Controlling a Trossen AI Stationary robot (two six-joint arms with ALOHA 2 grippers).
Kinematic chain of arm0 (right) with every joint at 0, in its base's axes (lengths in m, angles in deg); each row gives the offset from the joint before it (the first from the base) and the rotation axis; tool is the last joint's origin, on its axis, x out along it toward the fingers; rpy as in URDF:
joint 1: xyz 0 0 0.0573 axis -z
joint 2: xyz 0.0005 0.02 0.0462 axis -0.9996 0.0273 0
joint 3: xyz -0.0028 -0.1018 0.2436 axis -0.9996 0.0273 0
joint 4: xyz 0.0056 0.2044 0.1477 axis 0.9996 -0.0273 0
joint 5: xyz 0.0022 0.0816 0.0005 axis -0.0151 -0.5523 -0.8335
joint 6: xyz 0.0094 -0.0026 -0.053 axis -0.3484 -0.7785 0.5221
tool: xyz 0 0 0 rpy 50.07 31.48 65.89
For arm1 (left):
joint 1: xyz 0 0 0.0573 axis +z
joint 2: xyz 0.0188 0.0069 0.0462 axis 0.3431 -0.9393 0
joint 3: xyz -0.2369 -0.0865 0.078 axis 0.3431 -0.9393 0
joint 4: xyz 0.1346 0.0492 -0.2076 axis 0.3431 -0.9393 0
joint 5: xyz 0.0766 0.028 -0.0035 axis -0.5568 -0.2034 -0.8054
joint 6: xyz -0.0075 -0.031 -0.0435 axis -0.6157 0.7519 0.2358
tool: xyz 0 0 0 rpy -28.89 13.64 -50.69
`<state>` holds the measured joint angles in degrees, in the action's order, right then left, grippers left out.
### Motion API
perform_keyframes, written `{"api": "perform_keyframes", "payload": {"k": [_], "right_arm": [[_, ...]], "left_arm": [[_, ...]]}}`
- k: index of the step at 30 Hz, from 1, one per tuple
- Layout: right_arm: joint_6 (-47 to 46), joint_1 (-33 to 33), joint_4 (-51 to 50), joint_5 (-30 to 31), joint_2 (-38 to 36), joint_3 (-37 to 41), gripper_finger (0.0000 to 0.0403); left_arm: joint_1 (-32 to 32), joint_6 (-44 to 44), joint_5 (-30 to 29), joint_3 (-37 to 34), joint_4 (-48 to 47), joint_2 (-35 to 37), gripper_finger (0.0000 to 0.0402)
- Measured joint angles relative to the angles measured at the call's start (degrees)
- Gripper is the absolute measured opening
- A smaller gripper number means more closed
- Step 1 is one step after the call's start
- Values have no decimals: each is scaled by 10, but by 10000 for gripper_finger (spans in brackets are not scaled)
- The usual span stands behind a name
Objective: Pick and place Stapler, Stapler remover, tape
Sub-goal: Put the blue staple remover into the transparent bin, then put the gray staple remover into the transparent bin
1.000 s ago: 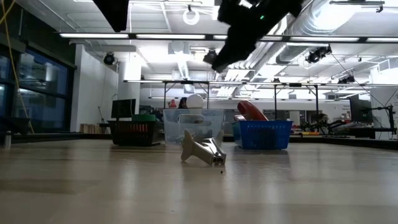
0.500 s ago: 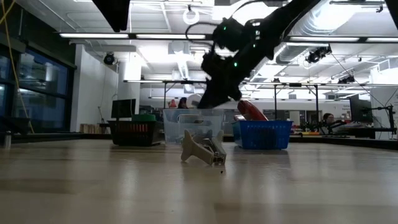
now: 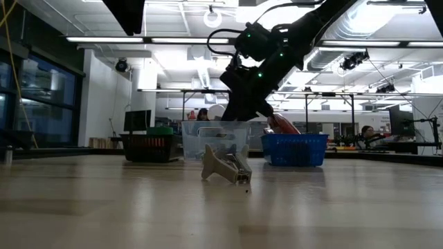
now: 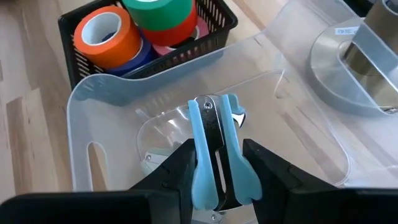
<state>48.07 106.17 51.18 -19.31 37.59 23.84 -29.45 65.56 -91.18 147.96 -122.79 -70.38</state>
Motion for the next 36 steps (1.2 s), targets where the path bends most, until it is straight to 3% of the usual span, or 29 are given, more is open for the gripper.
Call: {"api": "perform_keyframes", "payload": {"k": [8,24,36], "right_arm": [[-4,0,-2,-3,0,0,111],[-11,3,-39,-27,-15,-31,204],[-17,-13,-239,-72,-20,-166,209]], "left_arm": [[0,-6,0,0,0,0,108],[0,-32,5,0,0,0,108],[0,-57,5,0,1,15,108]]}}
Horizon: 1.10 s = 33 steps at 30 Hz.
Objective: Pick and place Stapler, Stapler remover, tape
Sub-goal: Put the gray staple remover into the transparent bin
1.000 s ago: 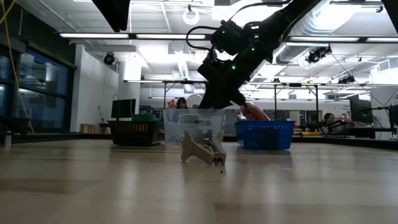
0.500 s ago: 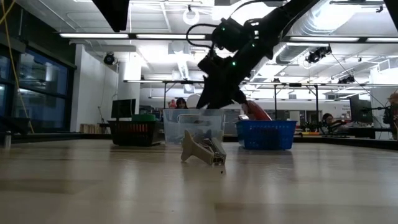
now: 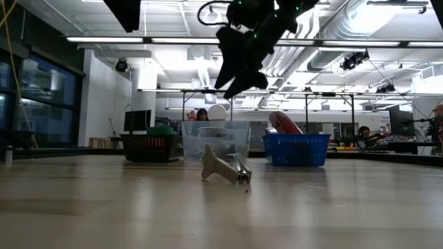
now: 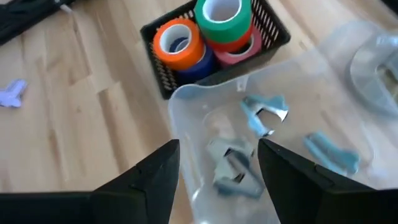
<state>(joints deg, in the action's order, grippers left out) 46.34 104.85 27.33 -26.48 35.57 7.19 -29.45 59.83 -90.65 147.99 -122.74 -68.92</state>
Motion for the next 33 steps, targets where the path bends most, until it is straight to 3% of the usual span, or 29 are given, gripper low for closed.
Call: {"api": "perform_keyframes", "payload": {"k": [11,18,33], "right_arm": [[-116,-56,-150,-37,0,-60,209],[-174,-127,-202,-15,0,-60,209],[-319,-277,-210,179,2,-60,208]], "left_arm": [[0,-19,-1,0,0,15,108],[0,-24,-6,0,-1,25,108],[0,-40,-10,0,-1,28,108]]}}
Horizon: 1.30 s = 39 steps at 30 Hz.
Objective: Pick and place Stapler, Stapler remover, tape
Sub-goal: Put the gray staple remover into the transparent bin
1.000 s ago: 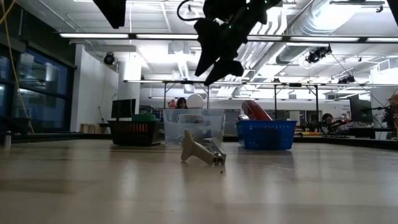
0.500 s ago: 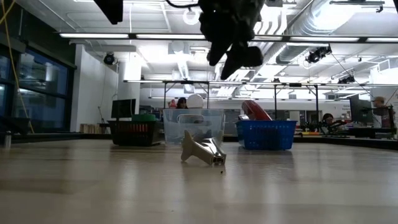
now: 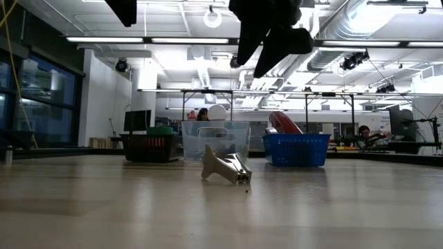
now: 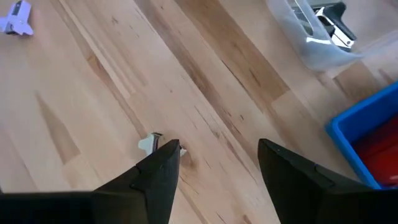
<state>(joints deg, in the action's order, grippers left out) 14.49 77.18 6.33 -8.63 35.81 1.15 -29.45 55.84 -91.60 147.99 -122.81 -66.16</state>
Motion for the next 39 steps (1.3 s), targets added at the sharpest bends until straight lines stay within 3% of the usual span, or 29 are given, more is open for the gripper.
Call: {"api": "perform_keyframes", "payload": {"k": [6,9,19,27,35,39], "right_arm": [[-41,-34,-13,53,4,0,222],[-59,-53,-18,81,8,0,247],[-165,-137,-32,93,39,0,335],[-270,-186,17,115,102,0,335],[-250,-196,150,158,172,0,335],[-288,-197,175,163,209,0,337]], "left_arm": [[0,4,12,0,0,0,108],[0,10,18,0,0,0,108],[0,10,22,0,0,0,108],[0,3,33,0,0,0,108],[0,-31,38,0,0,0,108],[0,-51,36,0,0,0,108]]}}
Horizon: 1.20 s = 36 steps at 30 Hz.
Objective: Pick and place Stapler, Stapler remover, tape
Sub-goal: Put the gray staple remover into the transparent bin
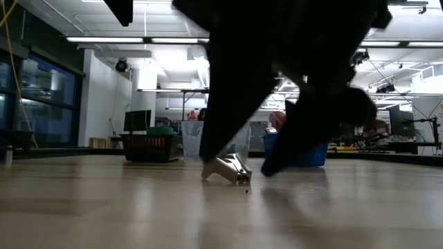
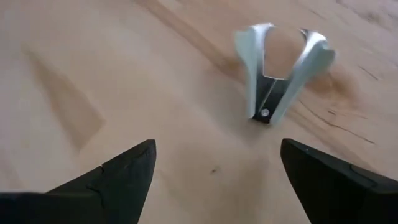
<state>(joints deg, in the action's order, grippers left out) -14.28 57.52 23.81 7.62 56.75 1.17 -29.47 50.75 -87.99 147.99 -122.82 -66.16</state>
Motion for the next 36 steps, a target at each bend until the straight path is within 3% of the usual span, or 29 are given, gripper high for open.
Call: {"api": "perform_keyframes", "payload": {"k": [5,13,20,36], "right_arm": [[-37,-1,12,30,28,-1,337],[9,8,35,74,38,-1,337],[53,47,48,60,39,-1,334],[77,98,42,18,38,-1,232]], "left_arm": [[0,-24,-2,0,0,0,108],[0,-36,-4,0,0,0,108],[0,-38,-14,0,0,0,108],[0,-38,-13,0,0,0,108]]}}
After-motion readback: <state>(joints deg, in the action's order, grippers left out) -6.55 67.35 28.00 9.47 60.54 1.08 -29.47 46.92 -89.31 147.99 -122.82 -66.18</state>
